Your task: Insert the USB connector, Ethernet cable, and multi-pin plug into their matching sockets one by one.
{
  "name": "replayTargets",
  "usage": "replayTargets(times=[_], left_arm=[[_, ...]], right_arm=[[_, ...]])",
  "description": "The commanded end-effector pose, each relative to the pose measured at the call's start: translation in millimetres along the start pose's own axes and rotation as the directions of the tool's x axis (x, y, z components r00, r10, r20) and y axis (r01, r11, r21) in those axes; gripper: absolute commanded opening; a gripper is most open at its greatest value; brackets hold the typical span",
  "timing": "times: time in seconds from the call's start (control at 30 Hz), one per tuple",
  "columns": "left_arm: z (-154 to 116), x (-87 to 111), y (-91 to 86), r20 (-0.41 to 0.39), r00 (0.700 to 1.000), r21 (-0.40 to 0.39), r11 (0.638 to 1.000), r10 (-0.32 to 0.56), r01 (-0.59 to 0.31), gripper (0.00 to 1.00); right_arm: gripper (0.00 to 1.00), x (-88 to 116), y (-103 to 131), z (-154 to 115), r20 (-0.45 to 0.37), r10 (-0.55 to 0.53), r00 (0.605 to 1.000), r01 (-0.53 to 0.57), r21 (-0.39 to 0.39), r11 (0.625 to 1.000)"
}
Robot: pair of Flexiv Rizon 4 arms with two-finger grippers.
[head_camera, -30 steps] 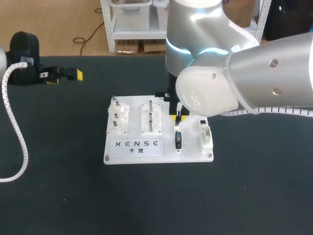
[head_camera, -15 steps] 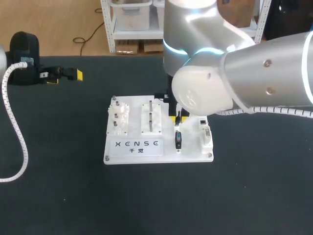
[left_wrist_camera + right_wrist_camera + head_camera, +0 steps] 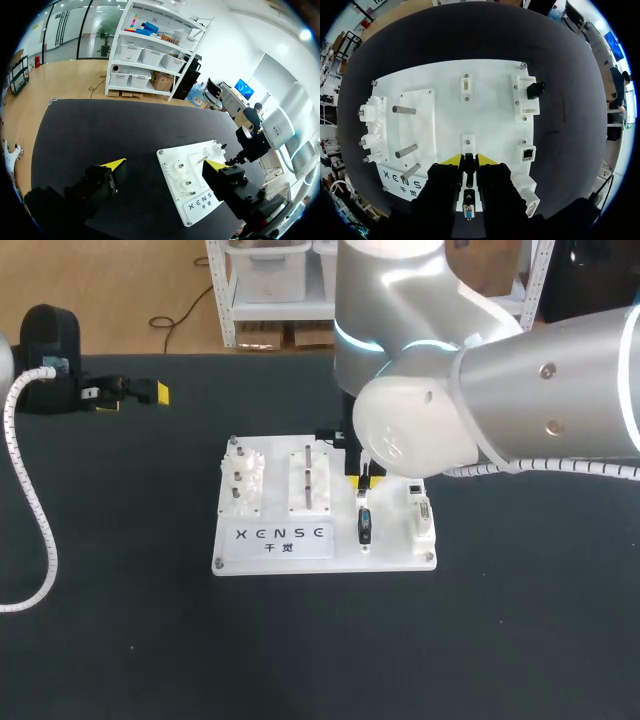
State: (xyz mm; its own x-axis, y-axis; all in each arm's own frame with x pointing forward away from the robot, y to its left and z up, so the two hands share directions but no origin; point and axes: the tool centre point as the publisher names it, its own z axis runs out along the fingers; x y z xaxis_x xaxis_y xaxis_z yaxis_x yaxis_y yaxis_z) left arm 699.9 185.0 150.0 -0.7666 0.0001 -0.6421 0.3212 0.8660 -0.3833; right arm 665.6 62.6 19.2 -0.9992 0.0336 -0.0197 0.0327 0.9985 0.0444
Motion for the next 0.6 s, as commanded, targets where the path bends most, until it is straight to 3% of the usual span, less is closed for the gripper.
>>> replayTargets(times=[0.03,0.6], left_arm=[[0.0,0.0,0.0,0.000,1.000,0.000,1.000,0.000,0.000,1.00],[0.0,0.0,0.0,0.000,1.000,0.000,1.000,0.000,0.000,1.00]], right_arm=[[0.00,4.0,-4.9,-5.6,0.018,0.002,1.000,-0.002,-0.004,1.000],[0.00,3.3,-4.8,-14.4,0.057,-0.006,0.998,0.005,0.026,1.000]])
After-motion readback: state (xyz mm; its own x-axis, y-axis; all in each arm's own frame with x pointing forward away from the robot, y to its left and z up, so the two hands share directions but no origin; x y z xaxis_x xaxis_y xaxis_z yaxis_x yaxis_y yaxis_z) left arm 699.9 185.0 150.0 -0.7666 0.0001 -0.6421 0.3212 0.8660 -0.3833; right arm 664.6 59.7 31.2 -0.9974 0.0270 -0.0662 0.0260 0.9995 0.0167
